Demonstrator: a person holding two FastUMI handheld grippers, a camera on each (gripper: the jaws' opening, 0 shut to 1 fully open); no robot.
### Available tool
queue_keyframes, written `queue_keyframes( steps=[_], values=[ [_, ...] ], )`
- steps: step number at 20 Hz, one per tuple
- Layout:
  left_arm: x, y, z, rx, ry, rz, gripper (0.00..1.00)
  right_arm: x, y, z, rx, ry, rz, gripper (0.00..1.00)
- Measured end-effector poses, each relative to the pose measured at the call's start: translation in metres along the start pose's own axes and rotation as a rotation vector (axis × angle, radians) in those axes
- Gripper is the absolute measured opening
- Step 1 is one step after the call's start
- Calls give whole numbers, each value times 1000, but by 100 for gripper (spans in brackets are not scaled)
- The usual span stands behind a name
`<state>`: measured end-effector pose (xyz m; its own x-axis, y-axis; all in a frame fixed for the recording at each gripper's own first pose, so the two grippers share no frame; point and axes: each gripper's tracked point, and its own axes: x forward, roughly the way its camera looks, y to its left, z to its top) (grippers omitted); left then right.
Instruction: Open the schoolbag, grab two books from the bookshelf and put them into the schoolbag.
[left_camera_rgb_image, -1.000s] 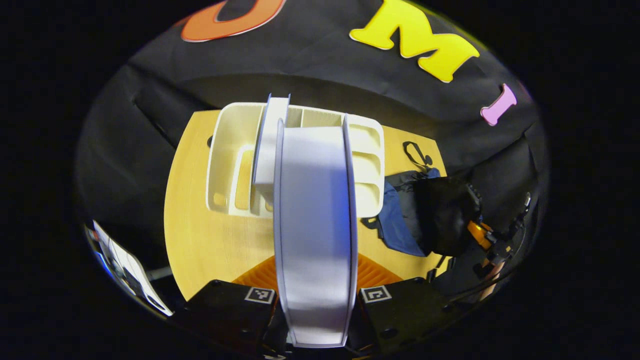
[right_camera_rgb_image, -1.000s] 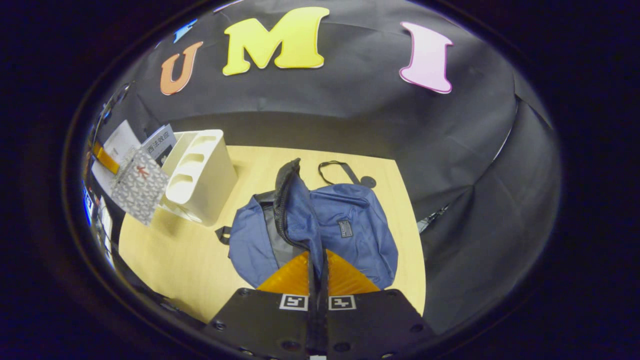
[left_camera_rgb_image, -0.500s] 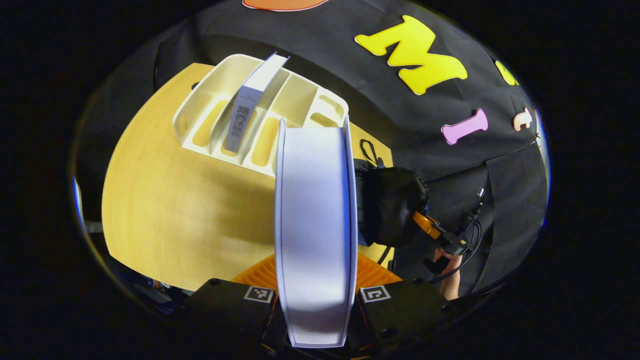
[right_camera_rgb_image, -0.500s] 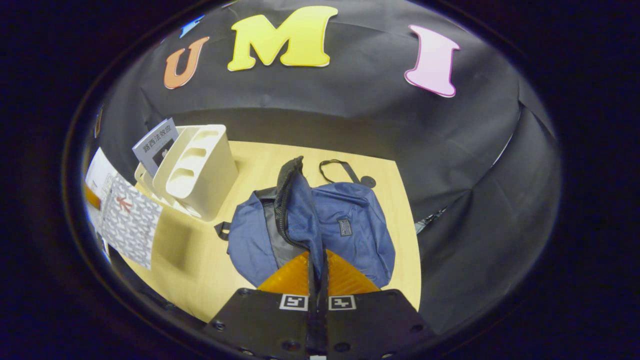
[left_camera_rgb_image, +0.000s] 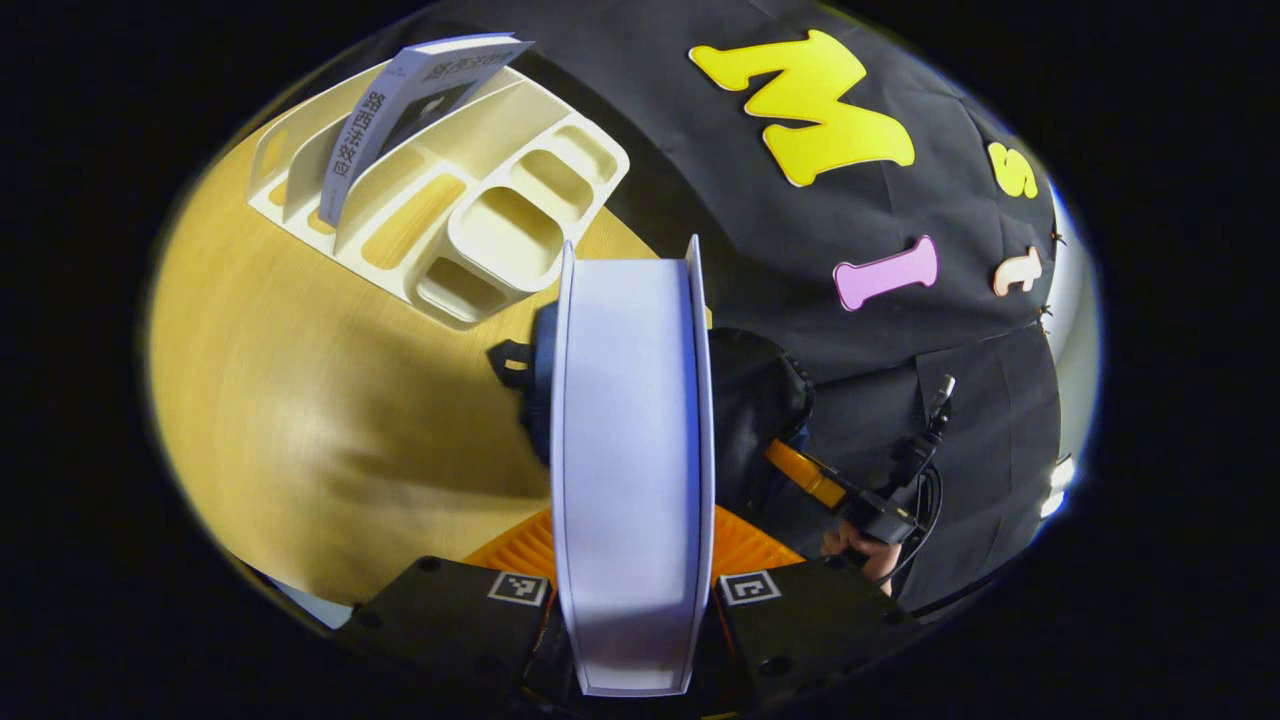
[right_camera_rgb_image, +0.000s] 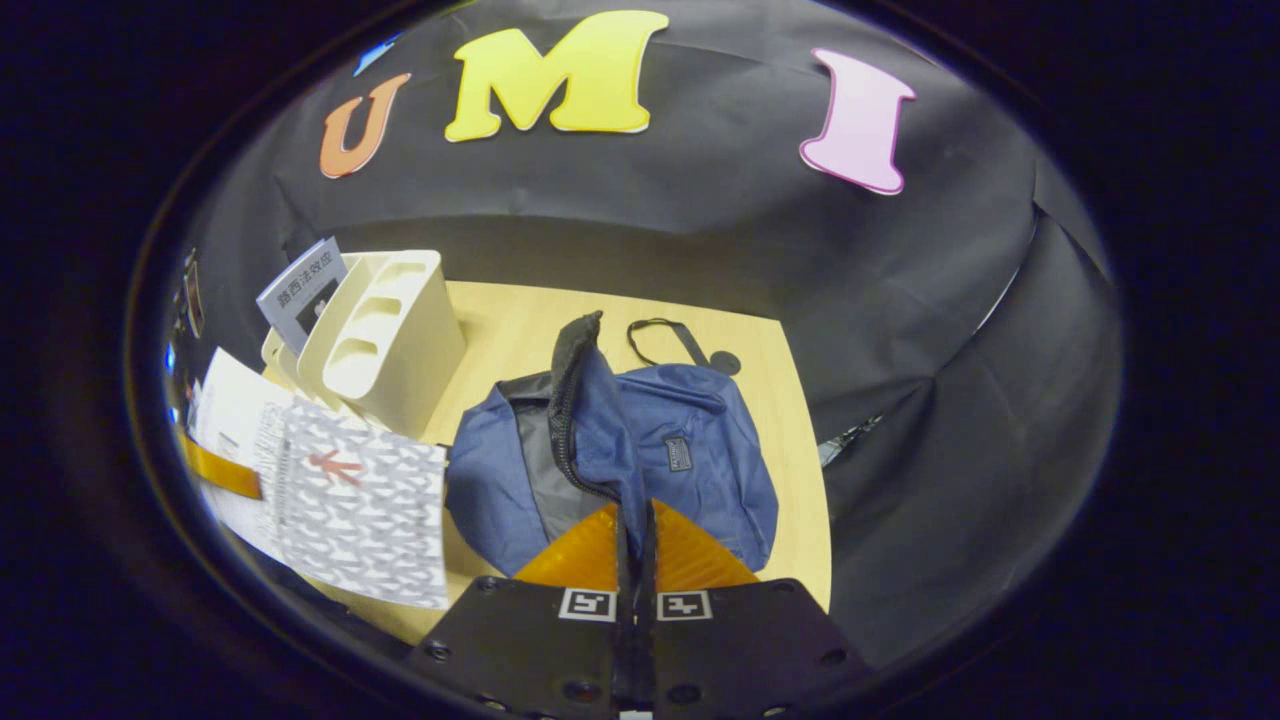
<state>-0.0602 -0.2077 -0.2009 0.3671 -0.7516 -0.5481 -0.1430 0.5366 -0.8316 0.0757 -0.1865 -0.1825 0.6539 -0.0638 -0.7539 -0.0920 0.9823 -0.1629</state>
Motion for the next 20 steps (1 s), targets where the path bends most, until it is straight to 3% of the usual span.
queue_keyframes(
  steps=[8, 16, 20],
  values=[
    [120, -3, -5, -13, -23, -99, 48, -8, -9, 2, 35, 4, 6, 0],
    [193, 1, -3, -82, -24, -186, 48, -17, 2, 10, 9, -16, 26, 0],
    [229, -18, -16, -19, -29, -237, 48, -22, 19, 15, -31, -31, 45, 0]
  ],
)
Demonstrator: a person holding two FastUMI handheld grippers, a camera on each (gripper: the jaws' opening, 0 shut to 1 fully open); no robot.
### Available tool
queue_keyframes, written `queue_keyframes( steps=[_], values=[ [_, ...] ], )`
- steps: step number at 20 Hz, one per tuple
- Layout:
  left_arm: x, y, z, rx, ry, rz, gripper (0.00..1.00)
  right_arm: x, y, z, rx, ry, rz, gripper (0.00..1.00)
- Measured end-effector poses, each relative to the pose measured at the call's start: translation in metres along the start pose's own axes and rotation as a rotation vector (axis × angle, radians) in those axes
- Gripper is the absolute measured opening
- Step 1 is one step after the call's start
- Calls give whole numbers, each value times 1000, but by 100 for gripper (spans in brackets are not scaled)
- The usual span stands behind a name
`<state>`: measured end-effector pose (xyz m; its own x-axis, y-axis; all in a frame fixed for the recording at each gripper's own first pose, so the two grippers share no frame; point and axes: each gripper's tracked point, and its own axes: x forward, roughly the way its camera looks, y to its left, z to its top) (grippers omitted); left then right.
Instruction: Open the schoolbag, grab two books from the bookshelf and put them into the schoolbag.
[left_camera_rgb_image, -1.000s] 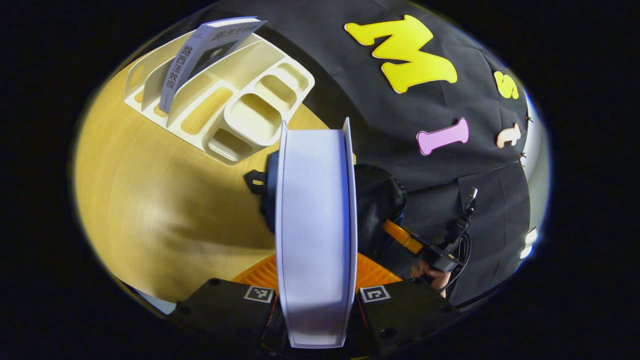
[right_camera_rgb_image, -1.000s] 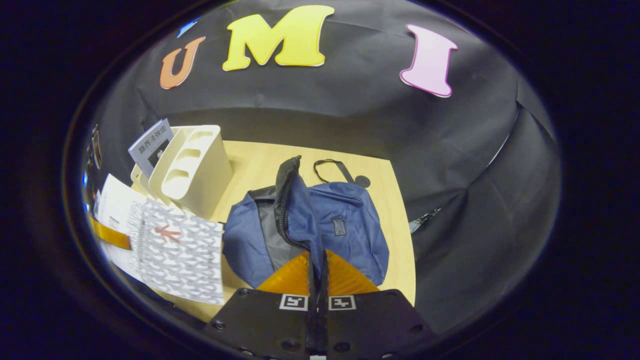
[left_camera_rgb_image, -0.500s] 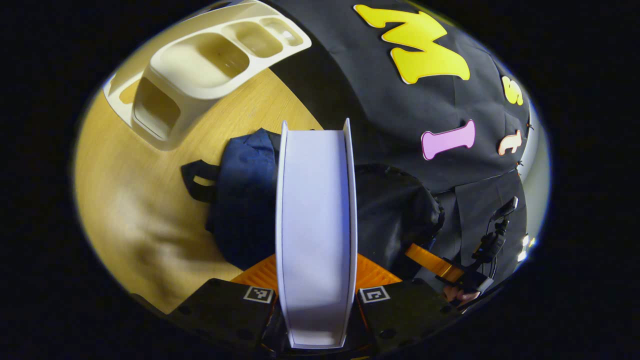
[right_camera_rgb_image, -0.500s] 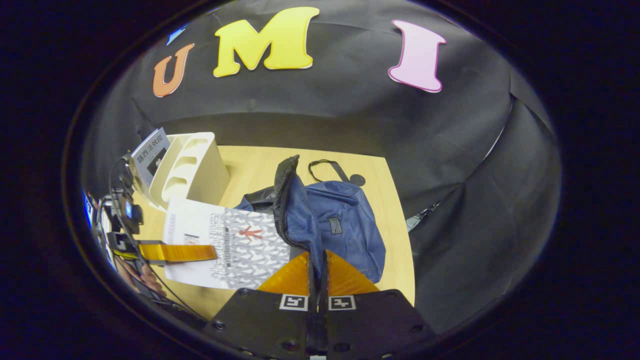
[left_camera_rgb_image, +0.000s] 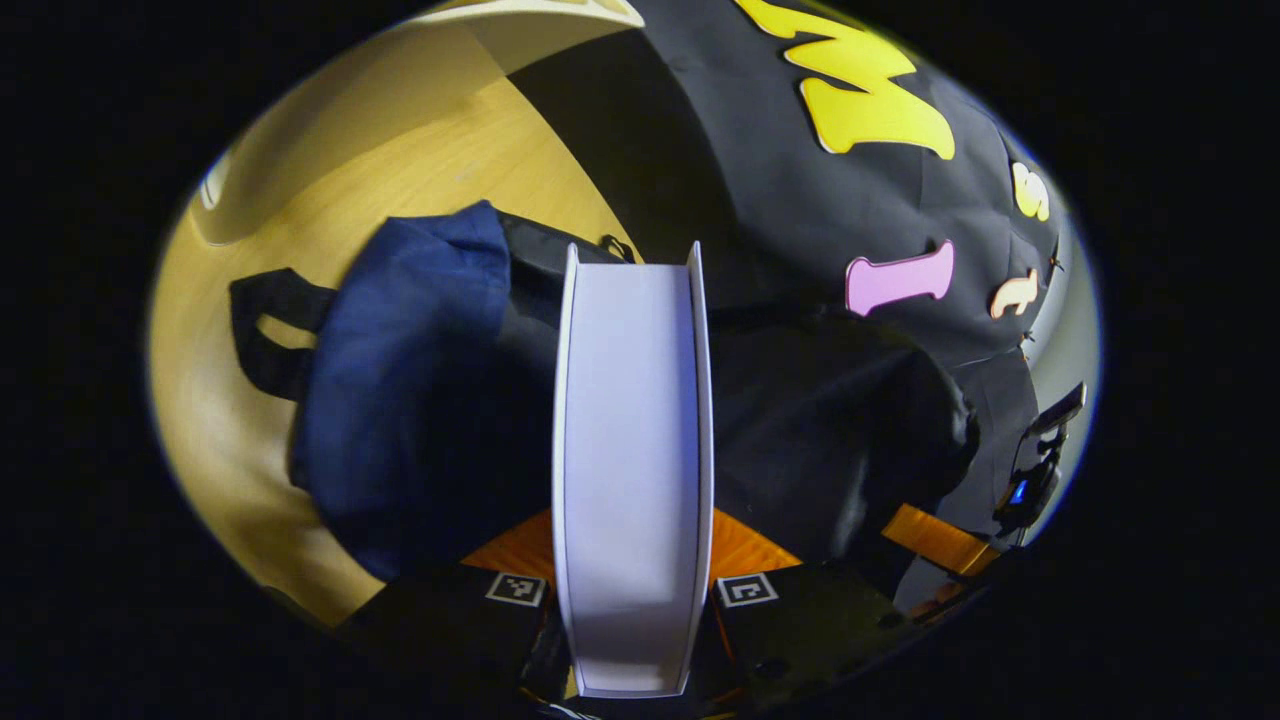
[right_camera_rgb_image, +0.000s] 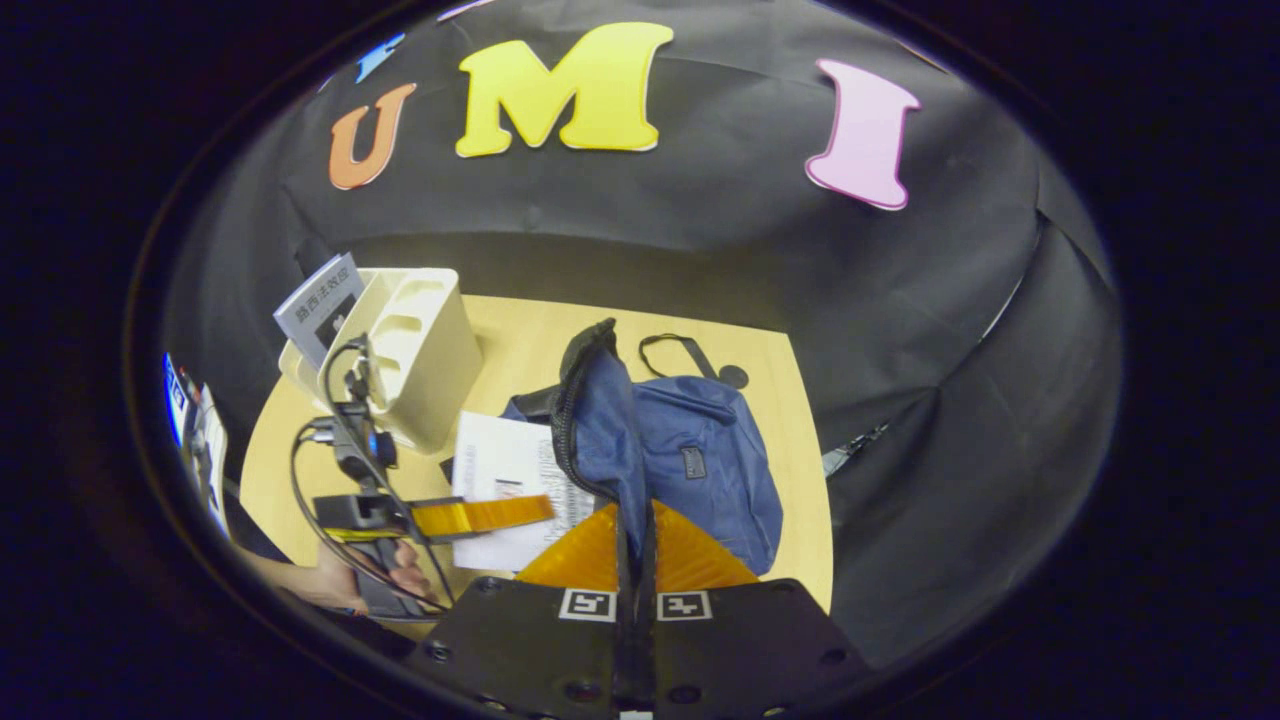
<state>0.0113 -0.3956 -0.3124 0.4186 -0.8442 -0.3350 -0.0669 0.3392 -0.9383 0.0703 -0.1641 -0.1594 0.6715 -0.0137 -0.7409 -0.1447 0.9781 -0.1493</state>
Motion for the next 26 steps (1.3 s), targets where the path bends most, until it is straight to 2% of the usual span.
queue_keyframes(
  steps=[4, 7, 8, 9, 10, 11, 12, 13, 15, 17, 19, 21, 24, 26],
  values=[
    [36, -1, -8, -39, 19, -40, 48, -3, 13, 3, -23, -7, 18, 0],
    [50, 7, -16, -64, 52, -21, 48, -2, 14, 1, -22, -3, 20, 0],
    [51, 11, -16, -48, 61, 13, 56, -2, 14, 2, -20, -4, 18, 0],
    [53, 22, -18, -11, 79, 83, 53, -2, 12, 0, -18, -4, 16, 0],
    [53, 30, -19, 17, 105, 125, 61, 0, 12, 0, -13, -2, 16, 0],
    [50, 39, -23, 47, 145, 175, 77, 1, 14, -1, -9, 2, 19, 0],
    [48, 39, -23, 64, 152, 196, 84, 0, 15, -2, -9, 3, 21, 0],
    [42, 41, -21, 105, 155, 249, 92, 2, 15, 0, -11, 1, 19, 0],
    [27, 43, -16, 214, 176, 351, 99, 1, 16, -1, -16, 0, 17, 0],
    [16, 42, -8, 264, 172, 429, 100, 0, 15, -2, -13, 1, 15, 0],
    [3, 36, -6, 260, 177, 490, 100, -1, 15, -2, -7, -2, 11, 0],
    [3, 34, -1, 284, 166, 513, 100, 0, 15, -4, -5, 1, 6, 0],
    [9, 41, -2, 281, 203, 502, 100, 0, 19, -6, -8, 3, 7, 0],
    [0, 41, -8, 207, 252, 545, 100, 0, 20, -8, -19, 5, 1, 0]
  ],
)
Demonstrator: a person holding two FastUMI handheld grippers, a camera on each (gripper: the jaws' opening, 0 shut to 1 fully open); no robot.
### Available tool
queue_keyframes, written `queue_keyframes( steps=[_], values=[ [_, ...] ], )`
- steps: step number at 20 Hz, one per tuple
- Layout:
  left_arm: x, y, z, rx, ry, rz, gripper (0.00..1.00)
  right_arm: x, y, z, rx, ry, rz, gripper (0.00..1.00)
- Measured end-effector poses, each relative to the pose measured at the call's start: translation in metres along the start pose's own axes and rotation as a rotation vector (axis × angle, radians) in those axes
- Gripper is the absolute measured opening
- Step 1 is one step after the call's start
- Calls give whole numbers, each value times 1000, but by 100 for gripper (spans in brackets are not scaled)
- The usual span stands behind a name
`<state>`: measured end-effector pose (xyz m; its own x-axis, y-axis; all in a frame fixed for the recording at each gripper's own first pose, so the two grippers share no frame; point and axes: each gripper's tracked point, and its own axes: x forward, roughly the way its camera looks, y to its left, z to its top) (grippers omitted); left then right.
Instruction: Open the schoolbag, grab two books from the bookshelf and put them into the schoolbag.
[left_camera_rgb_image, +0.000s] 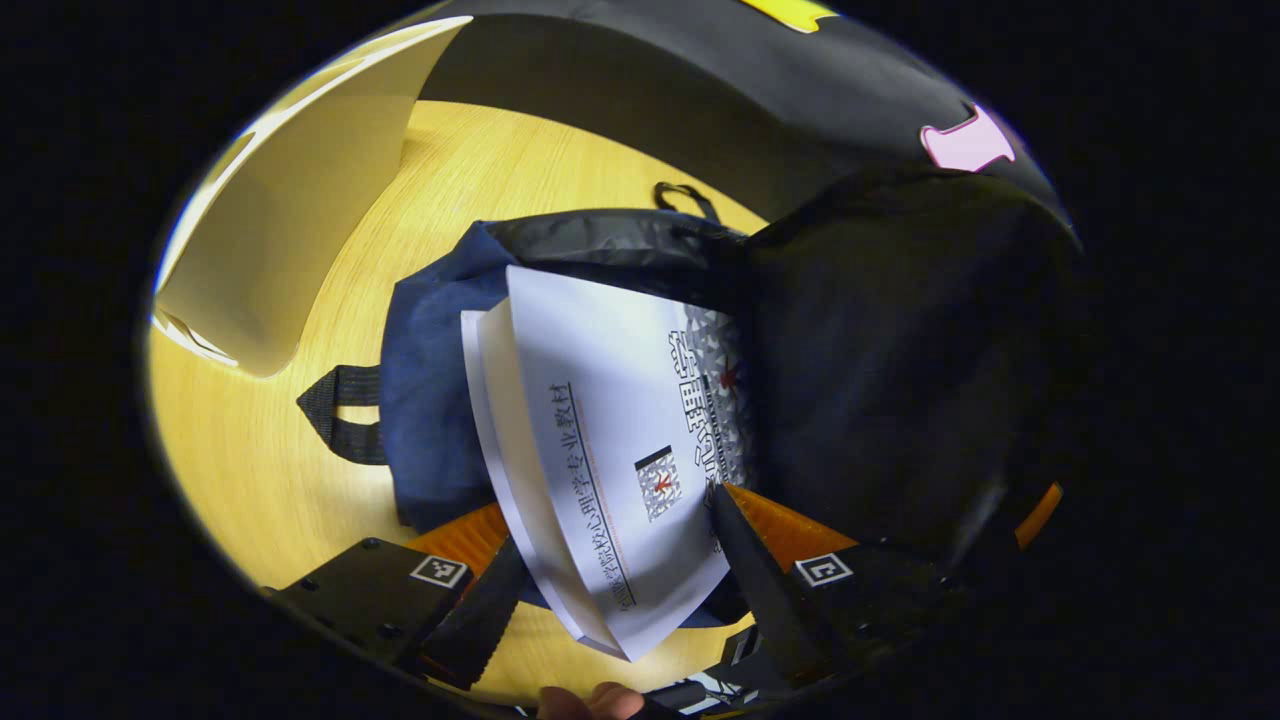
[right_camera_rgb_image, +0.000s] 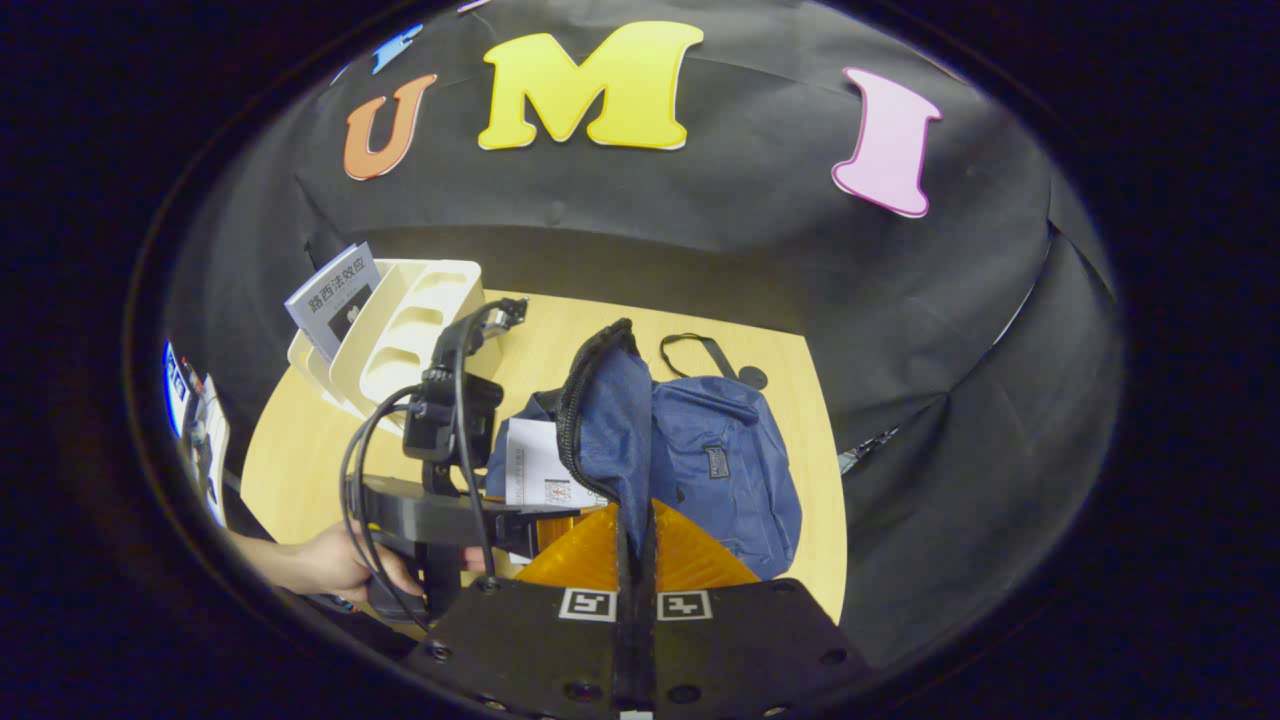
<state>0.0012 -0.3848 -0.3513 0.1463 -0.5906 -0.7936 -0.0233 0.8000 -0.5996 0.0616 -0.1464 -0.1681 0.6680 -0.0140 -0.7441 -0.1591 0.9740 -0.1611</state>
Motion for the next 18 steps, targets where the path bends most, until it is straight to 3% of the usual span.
queue_keyframes(
  steps=[1, 4, 7, 9, 11, 15, 18],
  values=[
    [-6, -3, -2, -39, 33, 19, 100, 0, 0, 0, -6, -3, -4, 3],
    [-23, 6, -3, -40, 57, 90, 100, 1, 1, -1, -6, -2, -1, 0],
    [-31, 8, -5, -111, 119, 112, 100, 2, 0, -1, 8, -2, 5, 0],
    [-43, 25, 3, -48, 129, 166, 100, 3, -2, -2, 11, -2, 6, 0],
    [-51, 15, 16, -14, 56, 63, 100, 4, -4, -3, 20, -2, 8, 0],
    [-76, 35, 17, 2, 35, 135, 99, 7, -3, -2, 32, -3, 16, 0],
    [-81, 33, 11, -26, 52, 117, 99, 7, -1, -2, 38, -2, 24, 0]
  ],
)
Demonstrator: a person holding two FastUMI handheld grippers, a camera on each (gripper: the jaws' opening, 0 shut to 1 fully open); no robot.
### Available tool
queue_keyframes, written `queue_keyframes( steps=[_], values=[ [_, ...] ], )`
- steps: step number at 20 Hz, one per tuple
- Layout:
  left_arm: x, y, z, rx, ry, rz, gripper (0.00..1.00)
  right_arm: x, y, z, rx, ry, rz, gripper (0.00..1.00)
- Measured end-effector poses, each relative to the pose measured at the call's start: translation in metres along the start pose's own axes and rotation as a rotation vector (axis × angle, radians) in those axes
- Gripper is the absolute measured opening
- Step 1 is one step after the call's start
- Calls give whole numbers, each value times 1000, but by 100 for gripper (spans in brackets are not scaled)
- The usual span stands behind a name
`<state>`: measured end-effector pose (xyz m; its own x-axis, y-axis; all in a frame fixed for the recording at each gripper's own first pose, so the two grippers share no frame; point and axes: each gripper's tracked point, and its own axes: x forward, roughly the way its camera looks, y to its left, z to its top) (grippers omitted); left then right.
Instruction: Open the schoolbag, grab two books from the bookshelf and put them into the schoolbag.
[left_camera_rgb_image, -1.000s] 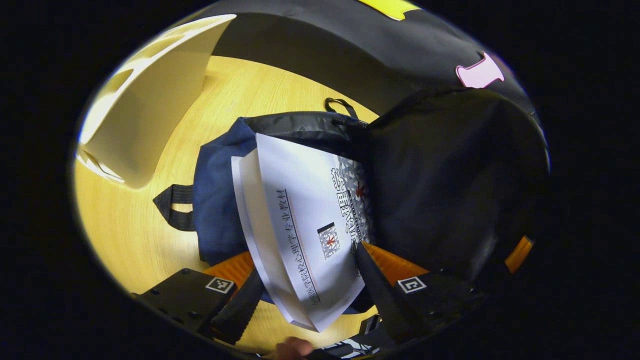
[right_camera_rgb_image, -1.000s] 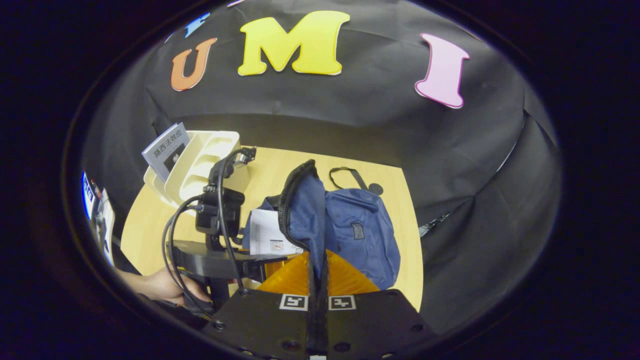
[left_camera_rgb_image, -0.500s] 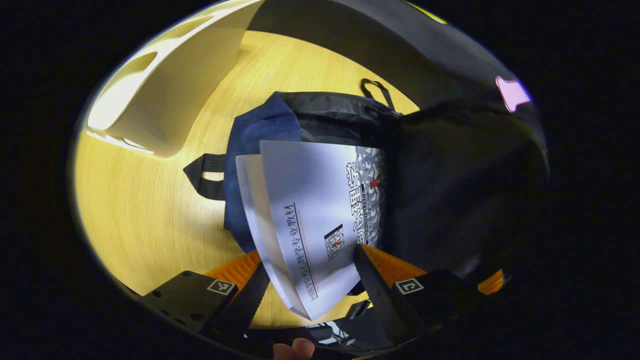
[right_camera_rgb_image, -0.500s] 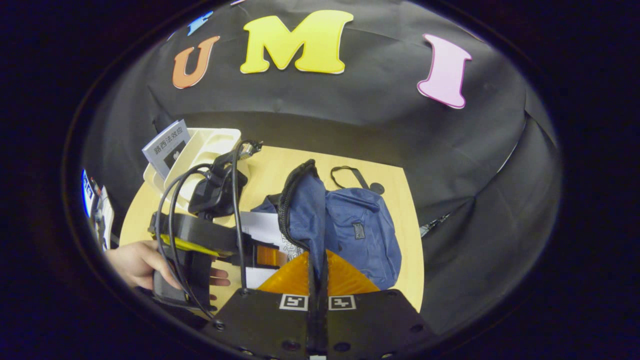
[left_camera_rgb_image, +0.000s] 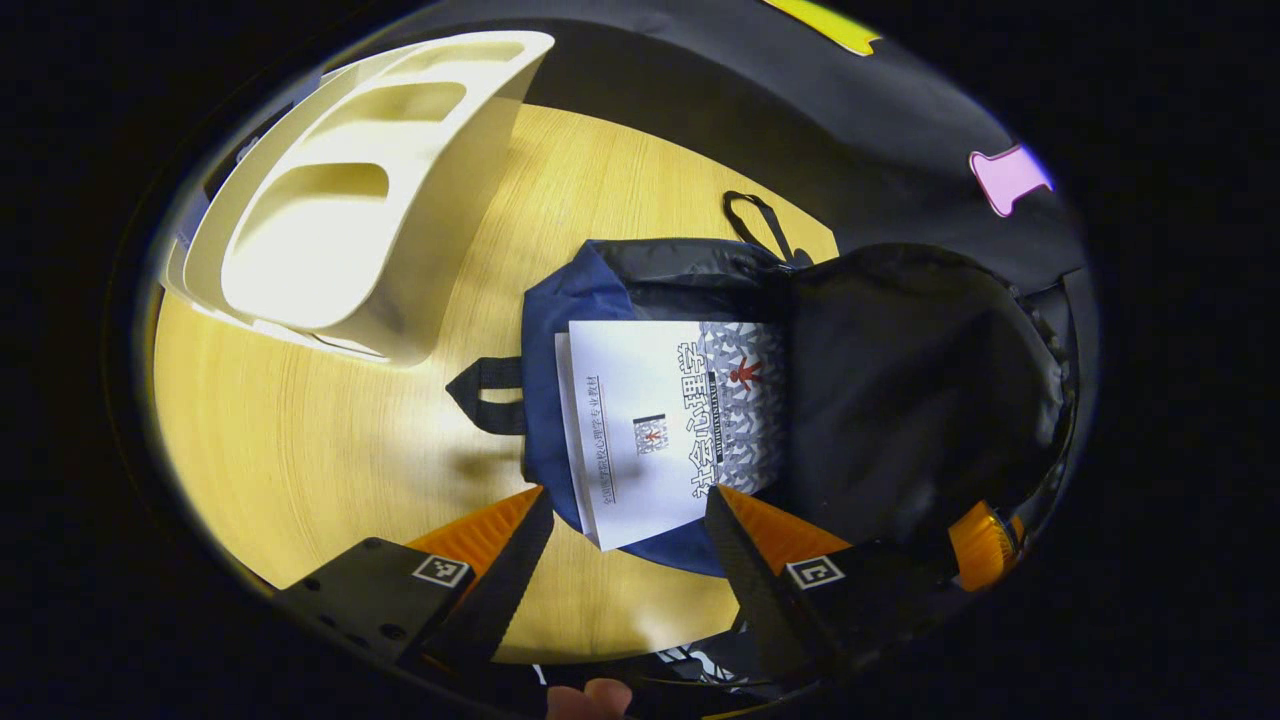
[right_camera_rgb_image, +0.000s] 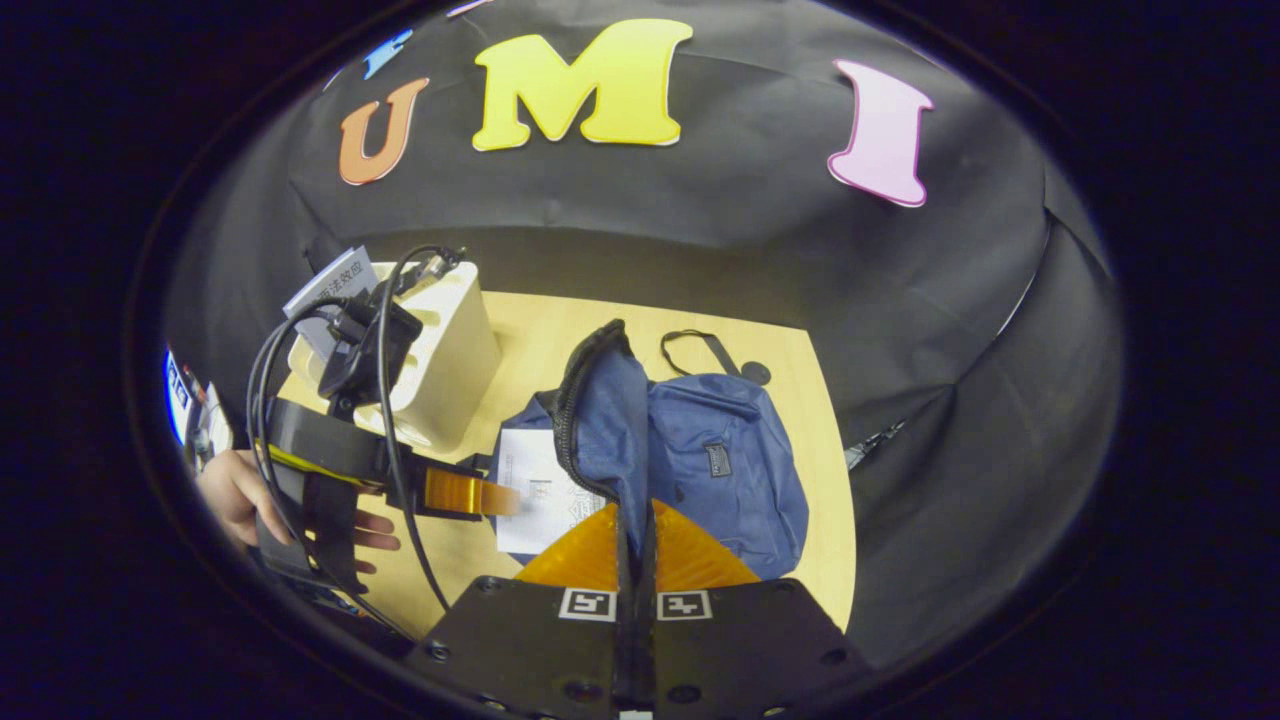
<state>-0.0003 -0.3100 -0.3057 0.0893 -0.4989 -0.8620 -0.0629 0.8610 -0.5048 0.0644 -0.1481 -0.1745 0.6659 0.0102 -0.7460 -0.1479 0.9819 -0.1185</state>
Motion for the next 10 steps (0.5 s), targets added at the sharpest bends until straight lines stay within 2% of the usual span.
queue_keyframes(
  steps=[3, 6, 10],
  values=[
    [-17, -1, 3, 42, -50, -1, 99, -1, -2, -1, 1, -3, -5, 0],
    [-66, 8, 23, 212, -187, 80, 99, -3, -2, -2, 7, 0, -8, 0],
    [-154, 26, 77, 392, -472, 230, 98, -2, -1, -5, 11, 0, -13, 0]
  ],
)
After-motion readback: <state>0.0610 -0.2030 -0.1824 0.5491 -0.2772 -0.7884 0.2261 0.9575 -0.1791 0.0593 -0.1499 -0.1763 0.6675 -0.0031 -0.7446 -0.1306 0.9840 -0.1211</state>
